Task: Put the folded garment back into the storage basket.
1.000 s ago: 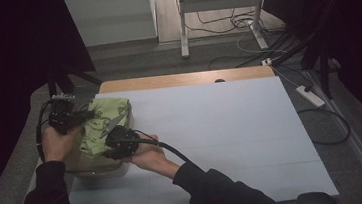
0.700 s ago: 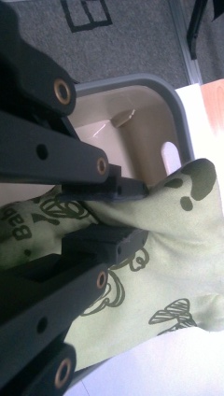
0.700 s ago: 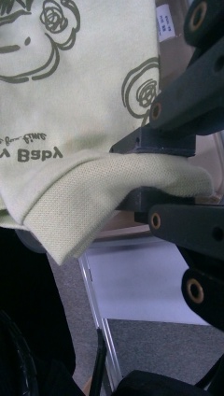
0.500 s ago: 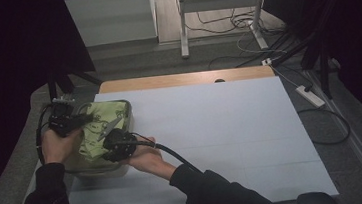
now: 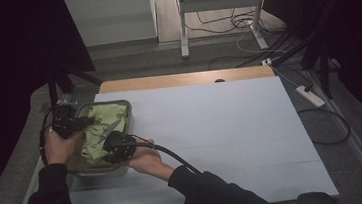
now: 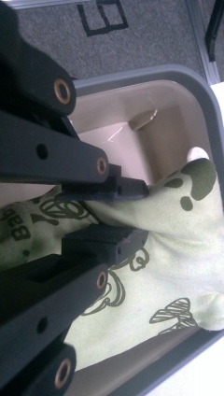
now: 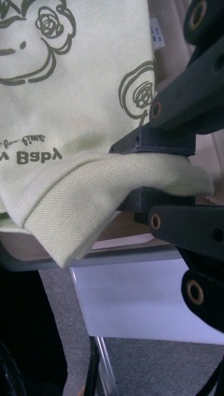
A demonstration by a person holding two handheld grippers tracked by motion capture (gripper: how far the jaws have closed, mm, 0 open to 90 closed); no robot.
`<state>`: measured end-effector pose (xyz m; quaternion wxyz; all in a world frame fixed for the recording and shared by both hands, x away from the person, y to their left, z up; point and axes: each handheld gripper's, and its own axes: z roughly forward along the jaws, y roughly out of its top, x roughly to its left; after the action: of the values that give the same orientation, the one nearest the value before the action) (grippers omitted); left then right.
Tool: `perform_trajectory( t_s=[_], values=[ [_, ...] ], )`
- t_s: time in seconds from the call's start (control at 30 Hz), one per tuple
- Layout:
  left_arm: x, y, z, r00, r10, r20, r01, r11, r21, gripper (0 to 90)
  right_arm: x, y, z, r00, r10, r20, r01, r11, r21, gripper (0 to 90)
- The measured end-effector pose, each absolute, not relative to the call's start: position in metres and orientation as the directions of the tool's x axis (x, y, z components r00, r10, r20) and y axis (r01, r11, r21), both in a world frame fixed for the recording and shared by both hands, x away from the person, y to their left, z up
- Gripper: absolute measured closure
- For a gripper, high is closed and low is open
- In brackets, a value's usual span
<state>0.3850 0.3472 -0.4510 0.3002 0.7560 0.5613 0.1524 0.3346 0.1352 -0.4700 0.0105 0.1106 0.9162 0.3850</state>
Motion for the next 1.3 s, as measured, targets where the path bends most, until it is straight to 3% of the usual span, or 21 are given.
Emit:
perform_trajectory(
  t_s=[0.23,0.47,0.8,1.3],
  values=[
    [0.390,0.346,-0.458,0.315,0.944,-0.096,0.771,-0.195,0.606,75.6,0.335,0.136,-0.475,-0.973,0.224,0.054,0.197,0.687,0.700,72.8],
    [0.395,0.341,-0.458,0.308,0.949,-0.066,0.759,-0.203,0.618,55.7,0.335,0.134,-0.472,-0.974,0.221,0.055,0.193,0.667,0.720,52.5],
    [0.393,0.330,-0.457,0.323,0.944,-0.067,0.732,-0.204,0.650,42.7,0.335,0.127,-0.467,-0.973,0.225,0.051,0.189,0.650,0.736,37.6],
    [0.387,0.313,-0.451,0.350,0.933,-0.087,0.689,-0.193,0.698,30.4,0.341,0.110,-0.459,-0.965,0.257,0.057,0.211,0.628,0.749,28.9]
  ],
)
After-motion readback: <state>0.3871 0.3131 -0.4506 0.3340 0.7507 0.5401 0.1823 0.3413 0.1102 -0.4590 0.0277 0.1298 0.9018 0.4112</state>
